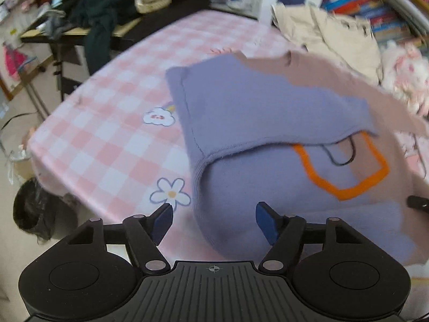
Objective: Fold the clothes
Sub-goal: 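Shake the lifted sweater open with both grippers and lower it flat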
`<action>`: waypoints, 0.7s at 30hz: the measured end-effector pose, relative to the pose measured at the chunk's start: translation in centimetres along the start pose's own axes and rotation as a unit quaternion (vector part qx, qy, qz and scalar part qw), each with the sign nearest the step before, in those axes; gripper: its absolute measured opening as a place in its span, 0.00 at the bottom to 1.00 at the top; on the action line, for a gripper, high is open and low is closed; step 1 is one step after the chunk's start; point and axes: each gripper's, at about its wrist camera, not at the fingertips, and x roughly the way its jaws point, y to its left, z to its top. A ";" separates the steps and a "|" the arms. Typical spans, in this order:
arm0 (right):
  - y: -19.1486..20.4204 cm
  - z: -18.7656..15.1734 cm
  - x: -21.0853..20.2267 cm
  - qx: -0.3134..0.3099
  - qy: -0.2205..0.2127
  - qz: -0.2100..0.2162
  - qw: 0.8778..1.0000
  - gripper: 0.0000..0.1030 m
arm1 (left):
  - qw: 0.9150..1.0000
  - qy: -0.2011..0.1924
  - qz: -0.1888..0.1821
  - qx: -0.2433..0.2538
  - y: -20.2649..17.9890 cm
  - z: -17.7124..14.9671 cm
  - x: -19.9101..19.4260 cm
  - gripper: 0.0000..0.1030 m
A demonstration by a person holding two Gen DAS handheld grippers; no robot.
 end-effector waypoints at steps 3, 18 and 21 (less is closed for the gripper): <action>0.7 -1.1 -0.8 0.008 -0.001 -0.024 1.000 0.11 | 0.999 0.001 -0.013 0.031 0.3 0.3 1.2 0.59; -0.7 -9.8 -10.6 0.233 -0.091 -0.219 0.943 0.05 | 0.925 -0.091 -0.185 0.320 -15.9 6.4 4.6 0.08; 0.5 -9.0 -9.5 0.189 -0.065 -0.138 0.970 0.05 | 0.931 -0.107 -0.152 0.315 -13.5 7.2 4.1 0.08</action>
